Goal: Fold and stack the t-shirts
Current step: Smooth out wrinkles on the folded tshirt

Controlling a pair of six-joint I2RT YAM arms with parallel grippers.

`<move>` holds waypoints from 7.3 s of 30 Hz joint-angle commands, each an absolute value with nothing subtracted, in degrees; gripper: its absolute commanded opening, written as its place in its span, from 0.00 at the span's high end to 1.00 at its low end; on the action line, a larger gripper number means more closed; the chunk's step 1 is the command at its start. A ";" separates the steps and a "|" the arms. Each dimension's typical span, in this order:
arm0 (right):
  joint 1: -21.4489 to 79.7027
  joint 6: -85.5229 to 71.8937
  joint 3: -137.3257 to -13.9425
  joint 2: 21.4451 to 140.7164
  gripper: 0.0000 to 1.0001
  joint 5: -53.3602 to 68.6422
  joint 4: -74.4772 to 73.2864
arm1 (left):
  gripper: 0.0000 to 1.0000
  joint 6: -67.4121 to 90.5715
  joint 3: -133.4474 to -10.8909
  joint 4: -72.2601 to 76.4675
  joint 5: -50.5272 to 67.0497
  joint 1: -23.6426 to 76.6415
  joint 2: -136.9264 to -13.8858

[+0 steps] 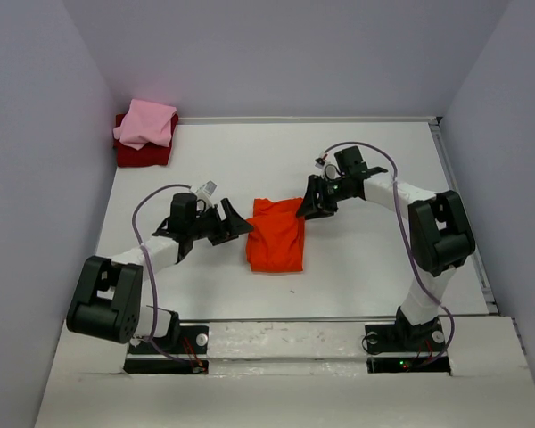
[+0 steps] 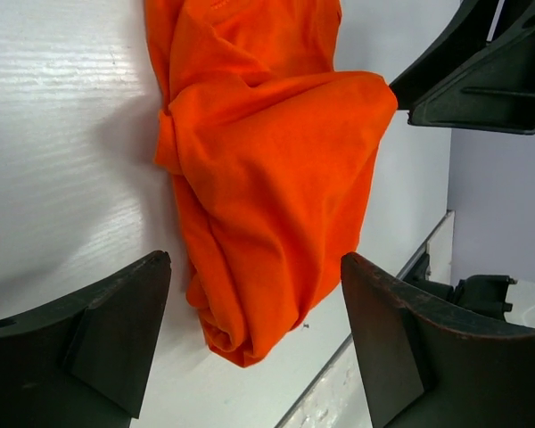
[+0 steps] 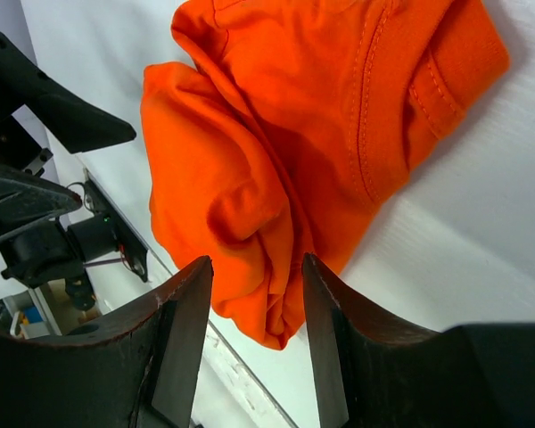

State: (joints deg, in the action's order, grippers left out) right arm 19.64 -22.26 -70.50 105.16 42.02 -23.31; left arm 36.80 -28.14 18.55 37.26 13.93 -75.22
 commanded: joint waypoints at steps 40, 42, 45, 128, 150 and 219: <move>21.97 -24.26 -74.88 109.60 0.56 44.38 -17.67 | 0.44 34.45 -39.20 34.80 43.42 14.06 -96.07; 22.49 -24.52 -75.06 109.77 0.56 44.38 -17.49 | 0.44 34.54 -39.29 34.89 43.59 14.06 -95.89; 23.02 -25.31 -75.50 110.13 0.65 44.30 -16.97 | 0.44 34.72 -39.46 34.98 43.77 14.06 -95.45; 23.55 -26.81 -75.67 110.39 1.00 43.59 -17.05 | 0.50 31.11 -35.59 35.59 48.43 8.88 -97.12; 23.55 -27.25 -75.94 110.83 1.00 42.98 -17.14 | 1.00 34.63 -37.18 39.55 50.01 14.15 -99.67; 16.00 -24.44 -86.57 122.26 0.90 15.73 -20.04 | 0.89 26.99 -80.86 21.62 45.18 16.70 -127.71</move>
